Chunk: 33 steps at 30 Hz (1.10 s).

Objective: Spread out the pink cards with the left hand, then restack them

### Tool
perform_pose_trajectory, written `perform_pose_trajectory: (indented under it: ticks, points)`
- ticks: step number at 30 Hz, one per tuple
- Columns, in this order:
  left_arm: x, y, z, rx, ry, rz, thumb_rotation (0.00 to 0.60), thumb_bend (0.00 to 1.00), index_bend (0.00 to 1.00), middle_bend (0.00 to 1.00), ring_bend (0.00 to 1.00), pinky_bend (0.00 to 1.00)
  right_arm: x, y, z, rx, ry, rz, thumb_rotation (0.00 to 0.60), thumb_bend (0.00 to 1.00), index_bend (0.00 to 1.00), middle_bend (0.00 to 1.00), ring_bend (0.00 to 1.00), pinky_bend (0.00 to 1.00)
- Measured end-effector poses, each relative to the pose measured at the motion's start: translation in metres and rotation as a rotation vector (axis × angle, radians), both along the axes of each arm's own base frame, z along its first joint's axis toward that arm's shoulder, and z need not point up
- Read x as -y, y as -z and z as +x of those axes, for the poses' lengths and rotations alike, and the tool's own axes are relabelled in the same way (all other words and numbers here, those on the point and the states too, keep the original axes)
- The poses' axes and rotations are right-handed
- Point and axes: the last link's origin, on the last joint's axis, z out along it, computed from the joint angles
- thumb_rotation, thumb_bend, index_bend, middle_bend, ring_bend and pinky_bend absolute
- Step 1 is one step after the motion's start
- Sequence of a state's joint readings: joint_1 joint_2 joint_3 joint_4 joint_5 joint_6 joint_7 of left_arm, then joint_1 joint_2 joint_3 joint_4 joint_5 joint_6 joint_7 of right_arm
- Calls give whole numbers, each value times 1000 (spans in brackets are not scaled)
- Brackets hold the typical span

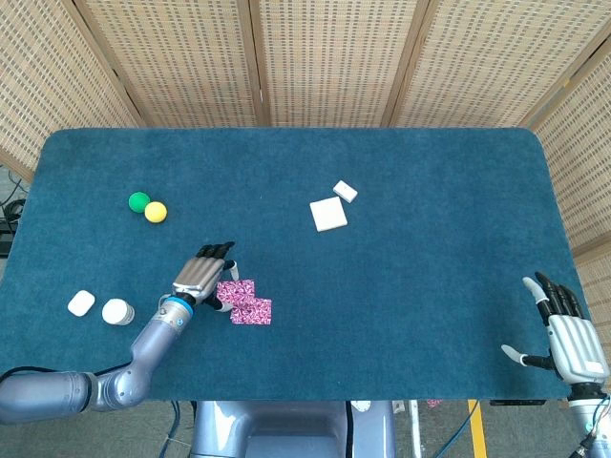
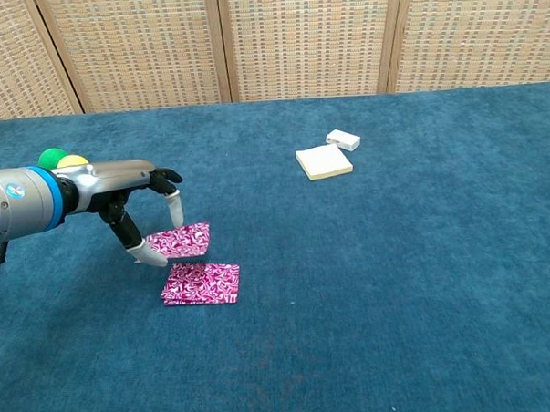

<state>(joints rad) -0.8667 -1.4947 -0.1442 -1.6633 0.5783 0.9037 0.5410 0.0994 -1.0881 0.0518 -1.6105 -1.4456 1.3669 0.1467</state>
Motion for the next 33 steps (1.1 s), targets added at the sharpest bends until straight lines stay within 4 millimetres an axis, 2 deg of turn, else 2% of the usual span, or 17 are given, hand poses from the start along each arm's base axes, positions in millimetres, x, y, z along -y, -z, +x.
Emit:
perform_pose_trajectory:
  ticks: [16,33]
  points:
    - [15,15,19,-31,53,-30,600,175,498,0,0,0,0,0,0,3,0,2,600,2,0,0,0,0]
    - [17,33,21,-67,70,-47,600,171,485,0,0,0,0,-1,0,5,-2,1,600,2,0,0,0,0]
